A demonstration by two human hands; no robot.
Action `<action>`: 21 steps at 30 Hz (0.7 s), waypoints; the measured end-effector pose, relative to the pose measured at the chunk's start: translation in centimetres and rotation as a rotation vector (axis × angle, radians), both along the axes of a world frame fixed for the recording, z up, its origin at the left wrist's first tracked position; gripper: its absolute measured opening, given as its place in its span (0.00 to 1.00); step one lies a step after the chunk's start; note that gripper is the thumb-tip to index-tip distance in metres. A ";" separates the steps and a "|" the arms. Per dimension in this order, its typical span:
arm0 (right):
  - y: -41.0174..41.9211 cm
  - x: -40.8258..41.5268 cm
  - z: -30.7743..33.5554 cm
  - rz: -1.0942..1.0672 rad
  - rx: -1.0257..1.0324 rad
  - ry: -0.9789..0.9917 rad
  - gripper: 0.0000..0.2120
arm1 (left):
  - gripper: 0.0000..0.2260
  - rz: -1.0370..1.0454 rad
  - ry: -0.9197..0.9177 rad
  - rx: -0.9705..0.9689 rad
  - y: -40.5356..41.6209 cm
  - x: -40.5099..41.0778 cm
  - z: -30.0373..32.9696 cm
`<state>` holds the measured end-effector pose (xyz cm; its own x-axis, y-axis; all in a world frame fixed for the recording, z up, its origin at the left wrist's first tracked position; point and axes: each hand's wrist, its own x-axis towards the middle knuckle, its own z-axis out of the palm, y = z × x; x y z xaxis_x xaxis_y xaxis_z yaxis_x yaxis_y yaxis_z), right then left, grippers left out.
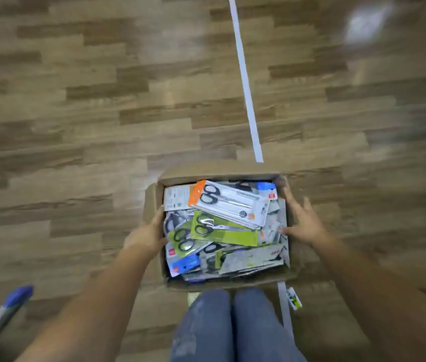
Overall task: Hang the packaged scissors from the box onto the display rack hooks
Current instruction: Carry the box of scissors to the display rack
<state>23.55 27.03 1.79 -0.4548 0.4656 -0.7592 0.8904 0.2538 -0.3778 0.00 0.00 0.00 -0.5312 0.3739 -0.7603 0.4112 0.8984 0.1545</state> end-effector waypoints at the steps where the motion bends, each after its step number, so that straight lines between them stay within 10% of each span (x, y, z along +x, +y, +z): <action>1: 0.0 0.5 -2.0 -0.005 0.002 -0.013 0.55 | 0.41 0.004 -0.015 -0.020 -0.5 0.1 -1.9; 9: 0.5 3.2 -12.3 -0.544 0.004 0.166 0.50 | 0.47 0.379 -0.001 0.197 -2.7 1.4 -10.9; 21: 1.0 4.2 -13.2 -0.178 0.113 -0.049 0.49 | 0.50 0.272 -0.038 0.144 -1.9 1.3 -11.8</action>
